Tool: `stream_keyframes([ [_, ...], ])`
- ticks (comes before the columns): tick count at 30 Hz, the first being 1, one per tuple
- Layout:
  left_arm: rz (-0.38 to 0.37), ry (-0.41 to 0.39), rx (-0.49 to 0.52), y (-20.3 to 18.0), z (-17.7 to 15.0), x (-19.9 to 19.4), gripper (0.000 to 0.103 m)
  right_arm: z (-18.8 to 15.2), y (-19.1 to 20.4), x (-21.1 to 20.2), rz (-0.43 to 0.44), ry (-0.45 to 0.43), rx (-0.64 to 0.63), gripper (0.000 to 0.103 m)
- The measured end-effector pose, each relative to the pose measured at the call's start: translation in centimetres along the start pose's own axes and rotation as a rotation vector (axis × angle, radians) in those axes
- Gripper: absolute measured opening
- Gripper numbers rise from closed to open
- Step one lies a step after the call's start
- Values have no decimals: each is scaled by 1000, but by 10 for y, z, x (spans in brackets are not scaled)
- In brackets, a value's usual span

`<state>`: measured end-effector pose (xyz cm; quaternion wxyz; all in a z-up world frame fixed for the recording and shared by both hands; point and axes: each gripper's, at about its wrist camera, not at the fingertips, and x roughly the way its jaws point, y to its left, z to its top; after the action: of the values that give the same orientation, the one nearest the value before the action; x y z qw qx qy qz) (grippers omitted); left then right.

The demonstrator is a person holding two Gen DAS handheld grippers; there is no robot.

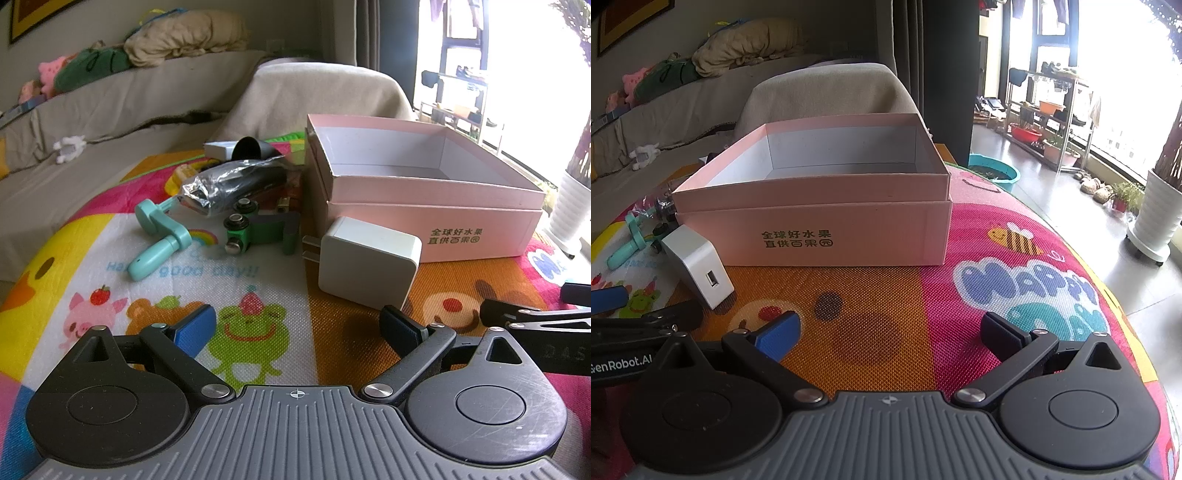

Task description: Organize rigid objects

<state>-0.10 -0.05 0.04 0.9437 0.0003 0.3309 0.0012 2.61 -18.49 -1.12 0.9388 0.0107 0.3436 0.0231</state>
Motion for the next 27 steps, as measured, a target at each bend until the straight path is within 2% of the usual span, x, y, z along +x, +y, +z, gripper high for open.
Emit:
stream_keyframes([
  [5, -28, 6, 0, 5, 1, -1, 98, 10, -4, 1, 35, 82, -24, 103],
  [8, -65, 4, -12, 11, -1, -9, 97, 8, -2, -3, 28, 84, -40, 103],
  [12, -158, -65, -88, 21, 9, -31, 97, 9, -3, -1, 31, 88, -47, 103],
  [16, -211, -107, -124, 25, 32, -34, 97, 8, -3, -2, 38, 90, -51, 103],
  [20, -176, -138, -197, 55, 52, -31, 97, 6, -5, -5, 56, 87, -60, 103],
  [22, -143, -144, -194, 76, 58, -32, 97, 5, -5, -7, 70, 85, -67, 103],
  [24, -123, -122, -157, 97, 61, -28, 97, 4, -1, -8, 82, 85, -86, 103],
  [27, -115, -63, -36, 110, 59, -14, 97, 3, 6, -9, 93, 77, -119, 103],
])
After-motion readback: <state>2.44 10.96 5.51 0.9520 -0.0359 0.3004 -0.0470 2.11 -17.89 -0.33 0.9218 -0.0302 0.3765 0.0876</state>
